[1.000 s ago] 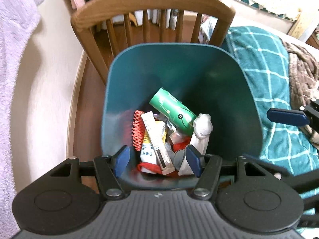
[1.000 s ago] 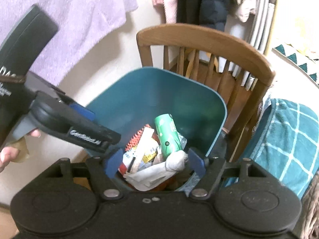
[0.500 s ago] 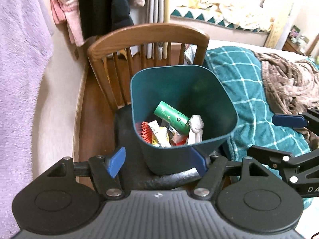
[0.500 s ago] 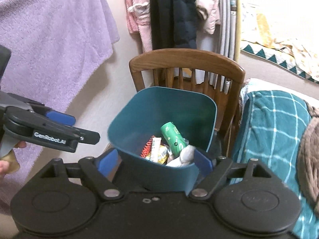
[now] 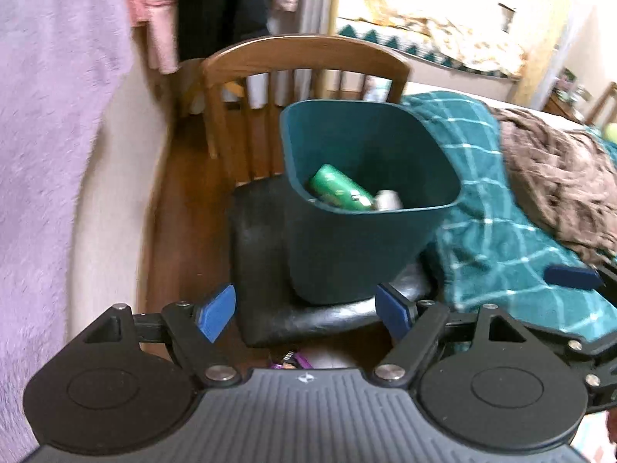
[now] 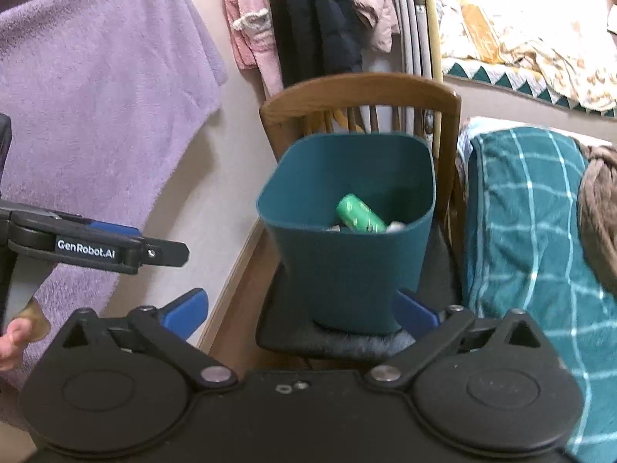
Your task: Collect trash
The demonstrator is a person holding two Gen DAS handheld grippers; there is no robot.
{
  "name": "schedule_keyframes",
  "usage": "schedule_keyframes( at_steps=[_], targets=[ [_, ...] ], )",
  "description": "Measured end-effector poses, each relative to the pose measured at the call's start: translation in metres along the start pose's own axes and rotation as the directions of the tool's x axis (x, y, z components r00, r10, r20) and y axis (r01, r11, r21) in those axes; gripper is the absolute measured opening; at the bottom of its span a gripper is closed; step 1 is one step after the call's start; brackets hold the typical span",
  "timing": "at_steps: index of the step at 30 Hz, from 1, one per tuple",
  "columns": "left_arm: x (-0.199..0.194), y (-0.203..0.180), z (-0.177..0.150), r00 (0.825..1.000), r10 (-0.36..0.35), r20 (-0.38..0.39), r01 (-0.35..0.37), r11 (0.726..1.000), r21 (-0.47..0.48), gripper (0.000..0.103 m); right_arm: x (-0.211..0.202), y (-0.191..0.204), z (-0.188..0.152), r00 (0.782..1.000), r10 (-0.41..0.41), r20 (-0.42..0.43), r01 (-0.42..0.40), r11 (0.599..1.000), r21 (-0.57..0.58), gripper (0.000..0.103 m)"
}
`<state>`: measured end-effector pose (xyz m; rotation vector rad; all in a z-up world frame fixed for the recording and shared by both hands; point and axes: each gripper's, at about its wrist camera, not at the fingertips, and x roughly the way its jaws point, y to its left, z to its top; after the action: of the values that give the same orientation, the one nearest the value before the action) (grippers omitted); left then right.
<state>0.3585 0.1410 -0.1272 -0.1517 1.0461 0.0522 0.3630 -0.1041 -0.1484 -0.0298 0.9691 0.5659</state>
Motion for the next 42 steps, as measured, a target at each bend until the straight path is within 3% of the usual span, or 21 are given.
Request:
schedule_keyframes(
  at_steps=[2,7,12,20,27,34,38,40,42],
  targets=[
    [0.012,0.003,-0.012,0.999,0.038,0.002,-0.038,0.999,-0.011,0.081,0.009,-0.004,-0.011,1.000,0.004,-0.022,-0.004,1.000,0.002,0.103],
    [0.059,0.010,-0.048,0.998,0.041,-0.050,-0.045,0.996,-0.081,0.082,0.051,-0.020,-0.046,0.994,0.010,-0.107,-0.012,1.000,-0.025,0.103],
    [0.137,0.011,-0.101,0.985,0.065,-0.162,-0.089,0.986,-0.144,0.083,0.107,-0.046,-0.091,0.981,0.011,-0.194,-0.020,0.999,-0.046,0.103],
    [0.285,0.024,-0.214,0.926,0.064,-0.372,-0.167,0.954,-0.251,0.083,0.225,-0.083,-0.199,0.933,0.004,-0.359,-0.051,0.991,-0.121,0.102],
    [0.405,0.049,-0.293,0.883,0.049,-0.466,-0.202,0.937,-0.284,0.083,0.340,-0.108,-0.293,0.877,-0.017,-0.480,-0.106,0.968,-0.229,0.094],
    [0.511,0.062,-0.349,0.864,0.022,-0.502,-0.191,0.938,-0.289,0.083,0.442,-0.124,-0.380,0.828,-0.043,-0.558,-0.216,0.895,-0.390,0.092],
    [0.567,0.073,-0.382,0.848,-0.029,-0.530,-0.164,0.935,-0.314,0.083,0.491,-0.125,-0.425,0.808,-0.088,-0.582,-0.295,0.795,-0.530,0.088],
    [0.591,0.082,-0.399,0.833,-0.071,-0.548,-0.157,0.920,-0.359,0.083,0.510,-0.122,-0.444,0.804,-0.090,-0.588,-0.343,0.738,-0.581,0.088],
    [0.614,0.091,-0.414,0.824,-0.127,-0.552,-0.135,0.902,-0.410,0.083,0.527,-0.122,-0.454,0.799,-0.078,-0.597,-0.379,0.706,-0.598,0.088]
  ],
)
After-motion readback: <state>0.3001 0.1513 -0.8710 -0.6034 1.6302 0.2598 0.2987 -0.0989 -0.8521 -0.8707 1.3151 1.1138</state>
